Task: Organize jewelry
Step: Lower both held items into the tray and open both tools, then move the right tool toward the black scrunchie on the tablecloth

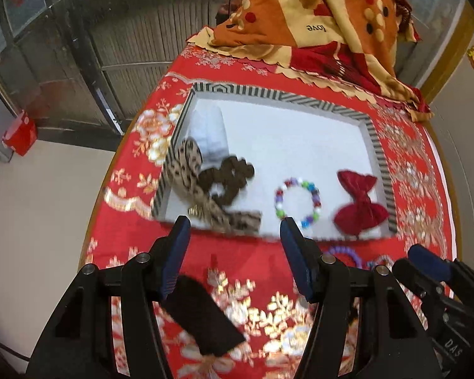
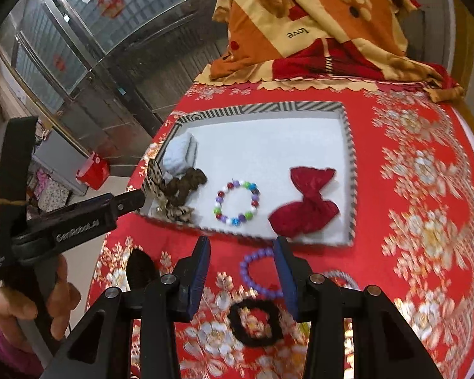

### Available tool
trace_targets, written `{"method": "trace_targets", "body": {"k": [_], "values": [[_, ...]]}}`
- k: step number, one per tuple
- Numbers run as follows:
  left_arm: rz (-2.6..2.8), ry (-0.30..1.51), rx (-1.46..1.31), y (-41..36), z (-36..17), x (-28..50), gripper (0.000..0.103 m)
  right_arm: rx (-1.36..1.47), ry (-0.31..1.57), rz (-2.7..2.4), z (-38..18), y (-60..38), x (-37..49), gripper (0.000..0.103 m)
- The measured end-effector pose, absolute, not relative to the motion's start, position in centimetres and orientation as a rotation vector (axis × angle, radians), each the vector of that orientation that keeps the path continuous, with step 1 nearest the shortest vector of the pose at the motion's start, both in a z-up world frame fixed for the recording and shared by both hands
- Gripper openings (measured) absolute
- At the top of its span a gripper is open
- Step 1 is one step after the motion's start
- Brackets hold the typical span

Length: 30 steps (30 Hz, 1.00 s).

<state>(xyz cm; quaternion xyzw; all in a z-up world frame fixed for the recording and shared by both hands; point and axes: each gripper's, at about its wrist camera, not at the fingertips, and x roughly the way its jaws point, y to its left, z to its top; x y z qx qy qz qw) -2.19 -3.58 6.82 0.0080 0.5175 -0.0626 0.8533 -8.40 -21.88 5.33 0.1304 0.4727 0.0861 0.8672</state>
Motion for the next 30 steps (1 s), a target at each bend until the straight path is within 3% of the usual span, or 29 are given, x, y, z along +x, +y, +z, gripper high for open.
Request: {"method": "trace_targets", "body": {"k": [14, 30], "values": [[-0.139, 1.093, 0.046, -4.9, 6.2, -10.2, 0.059, 0.274, 0.989, 0.157, 4.9, -22.4, -15.2, 0.041], [-0.138, 1.098, 0.06, -5.9, 6.1, -12.7, 0.059, 0.251, 0.982, 0.134, 5.0, -23.2, -17.0, 0.049]]}}
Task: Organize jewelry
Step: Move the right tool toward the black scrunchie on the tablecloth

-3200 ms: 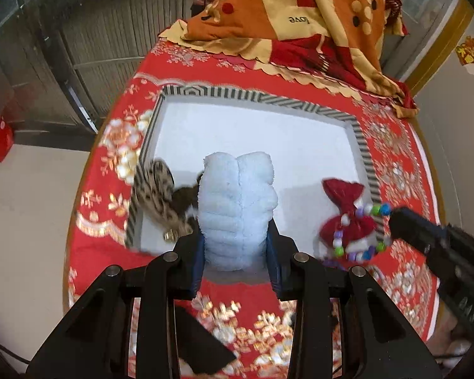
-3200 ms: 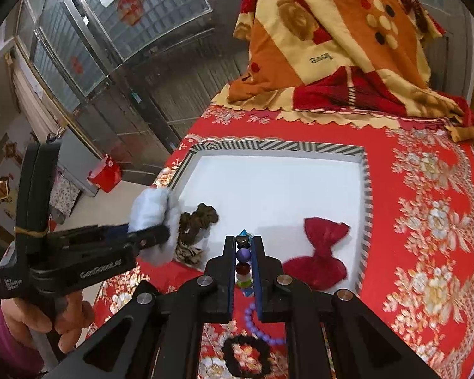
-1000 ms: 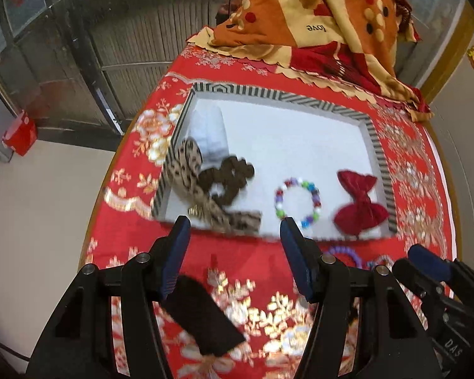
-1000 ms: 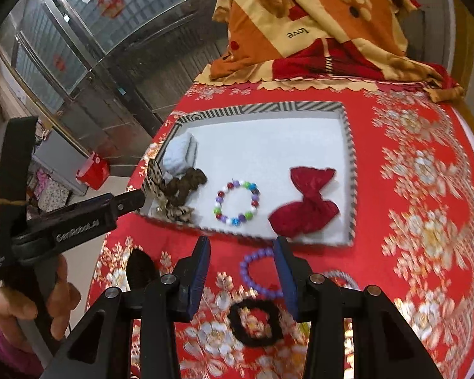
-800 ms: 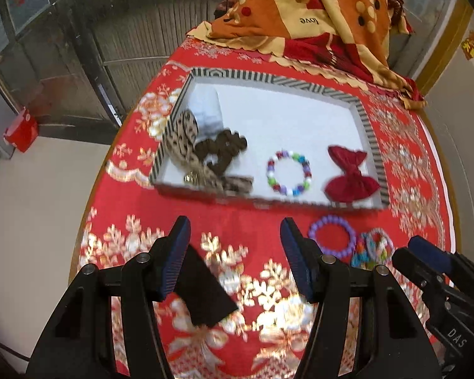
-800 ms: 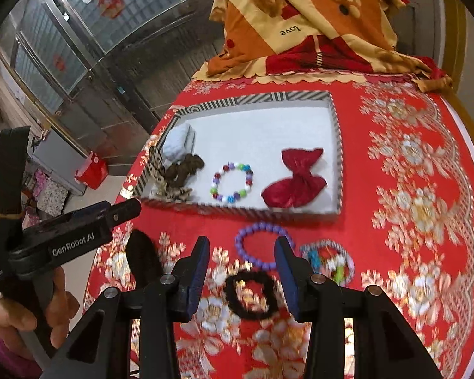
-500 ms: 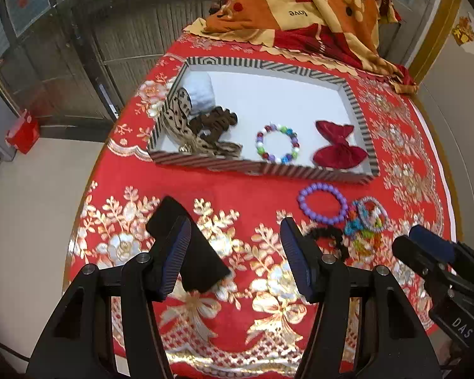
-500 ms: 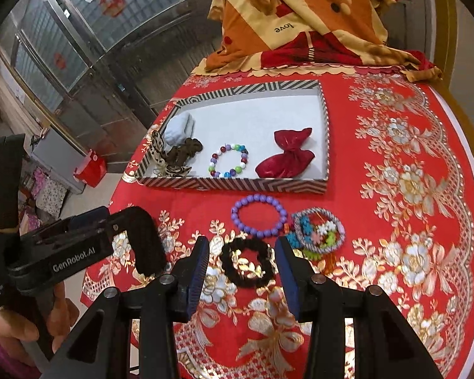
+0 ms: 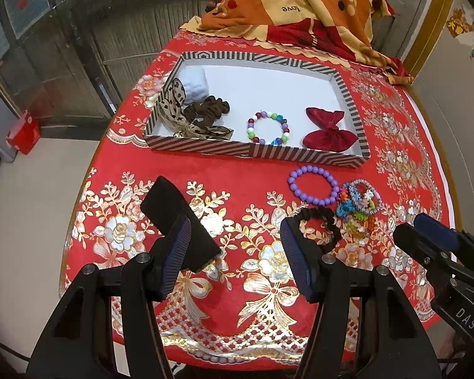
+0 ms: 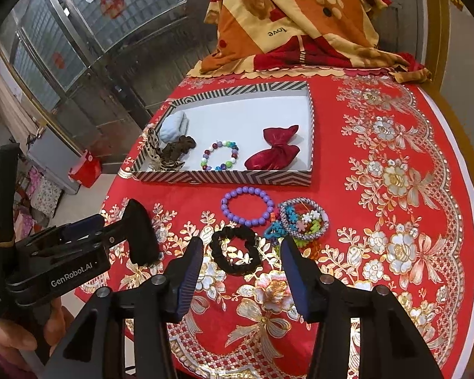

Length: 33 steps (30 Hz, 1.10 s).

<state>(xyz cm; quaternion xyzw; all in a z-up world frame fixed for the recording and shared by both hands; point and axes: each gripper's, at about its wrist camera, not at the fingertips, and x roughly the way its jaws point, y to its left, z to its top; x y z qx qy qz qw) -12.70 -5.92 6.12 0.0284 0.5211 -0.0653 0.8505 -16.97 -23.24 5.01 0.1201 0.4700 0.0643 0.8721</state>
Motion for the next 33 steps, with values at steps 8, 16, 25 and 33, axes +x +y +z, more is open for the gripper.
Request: {"method": "trace_targets", "body": {"k": [8, 16, 25, 33], "values": [[-0.136, 1.114, 0.058, -6.2, 5.7, -12.7, 0.059, 0.244, 1.005, 0.13, 4.4, -23.6, -17.0, 0.049], [-0.132, 1.124, 0.065, -6.4, 5.4, -12.5, 0.059, 0.232, 1.023, 0.133, 4.1, -23.7, -16.8, 0.049], [-0.128, 1.133, 0.068, -6.5, 5.1, -12.4, 0.059, 0.23, 1.033, 0.139, 3.7, -23.6, -16.8, 0.05], [-0.123, 1.146, 0.061, -6.4, 4.7, -12.3, 0.059, 0.222, 1.052, 0.148, 3.3, -23.3, -16.6, 0.05]]}}
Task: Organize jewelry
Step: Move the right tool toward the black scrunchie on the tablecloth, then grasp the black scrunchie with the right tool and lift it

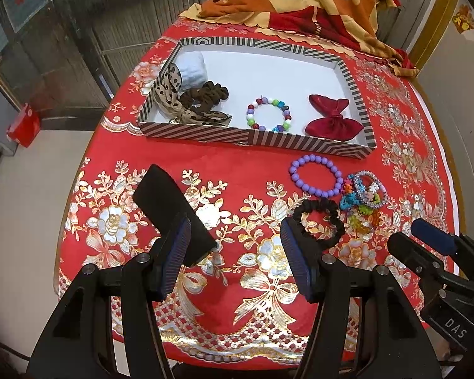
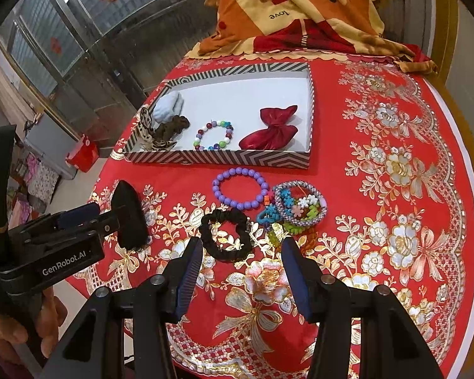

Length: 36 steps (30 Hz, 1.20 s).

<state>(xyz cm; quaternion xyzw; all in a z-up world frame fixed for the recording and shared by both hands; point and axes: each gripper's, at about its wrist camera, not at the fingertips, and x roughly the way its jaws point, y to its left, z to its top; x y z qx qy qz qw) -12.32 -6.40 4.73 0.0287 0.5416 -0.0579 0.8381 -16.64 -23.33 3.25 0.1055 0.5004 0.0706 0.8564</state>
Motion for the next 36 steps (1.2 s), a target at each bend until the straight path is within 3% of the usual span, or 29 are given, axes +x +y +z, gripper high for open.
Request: {"method": "trace_targets", "body": {"k": [17, 31, 36], "values": [[-0.029, 1.292, -0.286, 3.8, 2.3, -10.0, 0.06, 0.223, 1.132, 0.179, -2.5, -21.5, -14.8, 0.05], [0.048, 1.343, -0.273, 2.8, -2.0, -8.2, 0.062, 0.178, 1.145, 0.153, -4.8, -20.1, -12.4, 0.049], [0.057, 1.361, -0.233, 2.2, -3.2, -7.8, 0.062, 0.124, 1.137, 0.138, -5.1, -19.7, -12.0, 0.033]]}}
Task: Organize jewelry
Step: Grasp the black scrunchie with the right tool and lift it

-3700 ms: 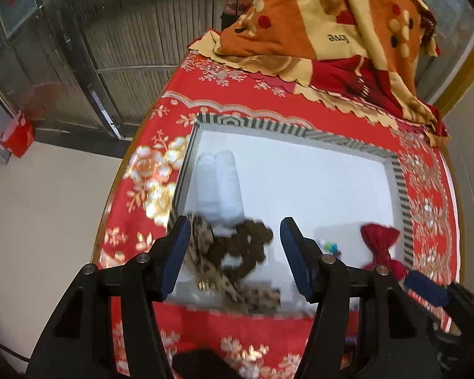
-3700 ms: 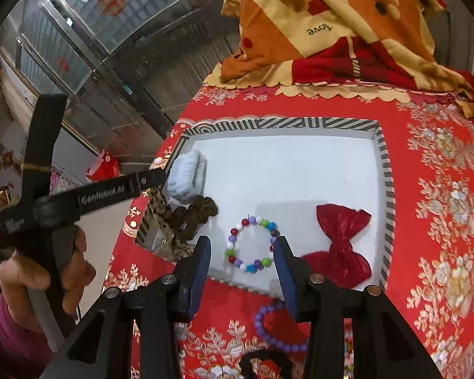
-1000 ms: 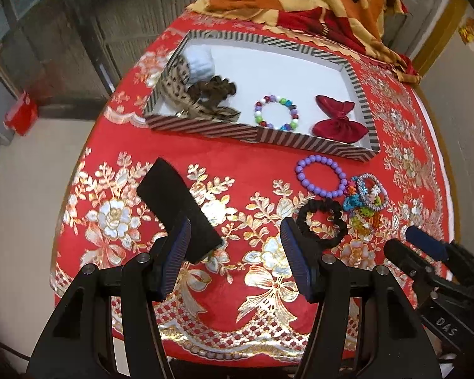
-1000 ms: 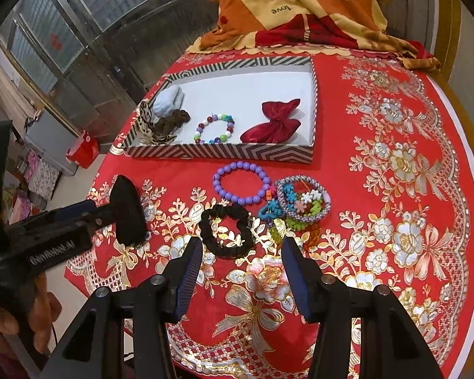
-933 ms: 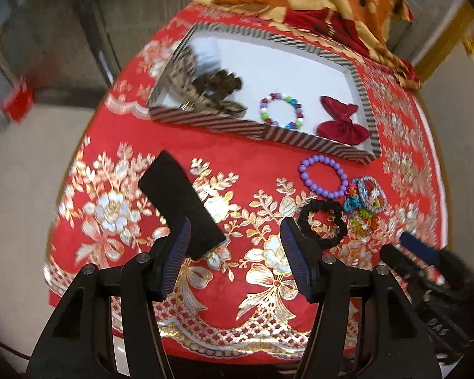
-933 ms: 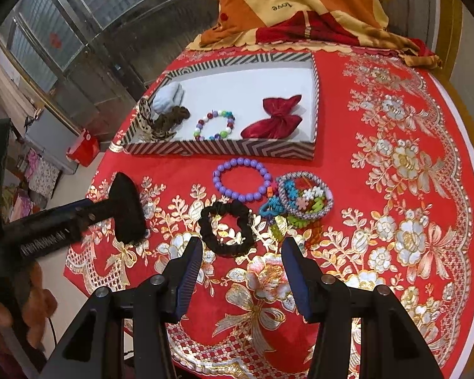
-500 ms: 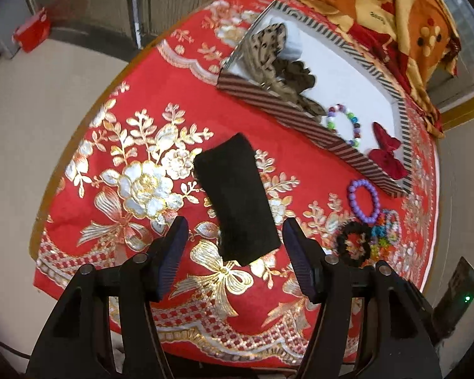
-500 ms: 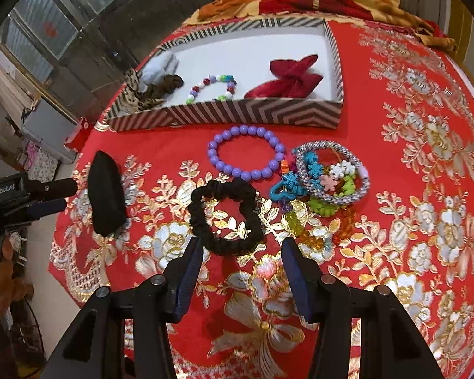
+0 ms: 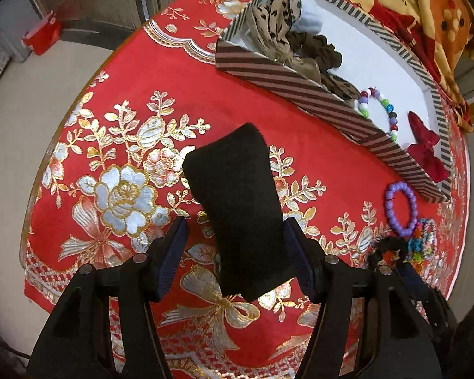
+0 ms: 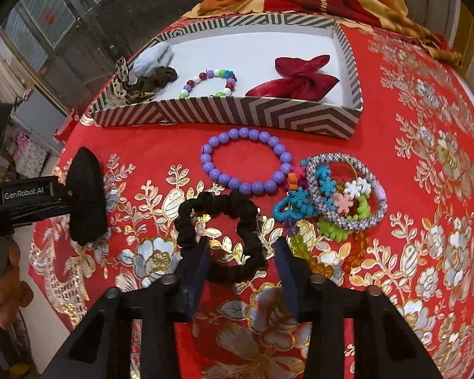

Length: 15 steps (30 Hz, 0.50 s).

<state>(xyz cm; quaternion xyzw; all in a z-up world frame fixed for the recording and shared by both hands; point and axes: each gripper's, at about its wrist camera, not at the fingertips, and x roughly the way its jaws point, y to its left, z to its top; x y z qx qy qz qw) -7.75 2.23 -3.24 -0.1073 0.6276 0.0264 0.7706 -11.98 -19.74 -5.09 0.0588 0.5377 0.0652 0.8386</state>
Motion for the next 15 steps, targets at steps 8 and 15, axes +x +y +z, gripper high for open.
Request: {"method": "trace_targets", "body": {"k": [8, 15], "values": [[-0.012, 1.325, -0.159, 1.4, -3.3, -7.4, 0.03, 0.134, 1.137, 0.149, -4.9, -20.4, -12.0, 0.007], [-0.083, 1.273, -0.17, 1.6, -0.7, -7.7, 0.015, 0.159, 1.059, 0.191, -0.9, -21.2, -13.6, 0.007]]}}
